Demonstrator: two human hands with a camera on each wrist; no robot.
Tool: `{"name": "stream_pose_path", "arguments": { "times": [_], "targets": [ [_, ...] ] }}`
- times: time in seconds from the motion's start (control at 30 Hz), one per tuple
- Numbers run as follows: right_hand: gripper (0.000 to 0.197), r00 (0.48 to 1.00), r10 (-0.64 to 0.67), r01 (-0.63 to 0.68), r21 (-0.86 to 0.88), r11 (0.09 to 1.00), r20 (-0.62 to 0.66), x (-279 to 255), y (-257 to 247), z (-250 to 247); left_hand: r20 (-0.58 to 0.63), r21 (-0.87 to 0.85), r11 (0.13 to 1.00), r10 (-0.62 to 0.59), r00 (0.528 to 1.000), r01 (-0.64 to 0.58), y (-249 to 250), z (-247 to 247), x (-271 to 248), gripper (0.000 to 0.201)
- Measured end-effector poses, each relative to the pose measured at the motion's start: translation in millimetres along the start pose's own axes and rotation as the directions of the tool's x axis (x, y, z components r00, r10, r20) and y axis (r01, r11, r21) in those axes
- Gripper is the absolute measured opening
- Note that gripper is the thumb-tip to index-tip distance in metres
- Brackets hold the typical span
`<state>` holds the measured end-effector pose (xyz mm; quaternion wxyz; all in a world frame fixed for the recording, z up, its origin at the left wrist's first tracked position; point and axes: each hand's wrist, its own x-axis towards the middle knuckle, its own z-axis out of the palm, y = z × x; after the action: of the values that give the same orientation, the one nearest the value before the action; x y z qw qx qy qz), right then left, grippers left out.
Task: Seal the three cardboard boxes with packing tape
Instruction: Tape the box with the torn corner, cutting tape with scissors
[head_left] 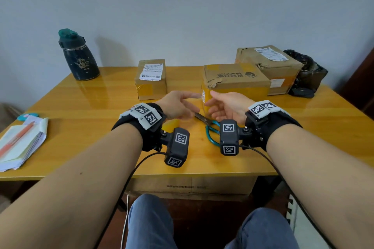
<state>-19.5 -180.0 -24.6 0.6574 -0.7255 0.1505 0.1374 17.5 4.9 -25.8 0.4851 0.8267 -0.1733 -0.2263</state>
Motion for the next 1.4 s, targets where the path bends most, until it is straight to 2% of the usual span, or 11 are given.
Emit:
{"name": "stream_pose_path", "arguments": {
  "times": [0.17, 0.33, 0.47, 0.57, 0.67, 0.73, 0.8, 0.9, 1.03, 1.3, 1.4],
  "targets": [
    [0.042, 0.995, 0.051, -0.056, 0.055, 0.997, 0.082, -13.9, -12.6, -7.7, -0.101, 0.202, 0.977, 0.094, 0.990, -0.072, 6.0, 14.8, 4.2, 0.059],
    [0.038, 0.991, 0.049, -0.056, 0.053, 0.997, 0.126, -26.4, -17.6, -14.3, -0.180, 0.424, 0.897, 0.218, 0.959, -0.125, 13.1, 26.3, 5.4, 0.054],
    [0.025, 0.991, 0.015, -0.023, 0.060, 0.998, 0.130, -35.3, -17.6, -18.2, -0.173, 0.585, 0.795, 0.315, 0.933, -0.160, 18.0, 35.0, 0.0, 0.051],
    [0.024, 0.995, 0.008, -0.012, 0.046, 0.999, 0.099, -41.5, -18.2, -18.6, -0.138, 0.699, 0.690, 0.387, 0.912, -0.187, 21.4, 38.6, -4.7, 0.054],
    [0.024, 1.000, -0.004, 0.005, -0.076, 0.997, 0.023, -44.0, -19.8, -18.6, -0.080, 0.799, 0.569, 0.424, 0.902, -0.196, 25.9, 41.1, -7.3, 0.055],
    [0.020, 0.999, 0.005, -0.012, -0.198, 0.980, -0.039, -44.8, -22.4, -17.3, -0.046, 0.850, 0.489, 0.438, 0.898, -0.195, 28.4, 42.5, -7.5, 0.063],
    [0.015, 0.997, 0.011, -0.034, -0.286, 0.958, -0.081, -45.8, -24.4, -15.4, -0.011, 0.889, 0.417, 0.437, 0.899, -0.192, 29.2, 43.1, -6.0, 0.072],
    [0.006, 0.993, -0.009, -0.029, -0.319, 0.947, -0.118, -46.8, -26.2, -14.0, 0.030, 0.928, 0.323, 0.435, 0.900, -0.187, 31.0, 43.9, -3.6, 0.082],
    [0.013, 0.989, -0.012, -0.039, -0.333, 0.942, -0.149, -43.7, -28.4, -18.4, 0.039, 0.964, 0.215, 0.470, 0.882, -0.157, 37.0, 45.2, -1.9, 0.086],
    [0.031, 0.979, 0.088, -0.155, -0.387, 0.909, -0.186, -36.1, -30.3, -33.6, 0.089, 0.977, 0.107, 0.579, 0.810, -0.184, 43.6, 49.4, 5.5, 0.089],
    [0.034, 0.977, 0.093, -0.167, -0.406, 0.899, -0.194, -35.7, -35.1, -33.6, 0.092, 0.977, 0.101, 0.592, 0.801, -0.187, 45.9, 49.8, 10.5, 0.089]
  ]
}}
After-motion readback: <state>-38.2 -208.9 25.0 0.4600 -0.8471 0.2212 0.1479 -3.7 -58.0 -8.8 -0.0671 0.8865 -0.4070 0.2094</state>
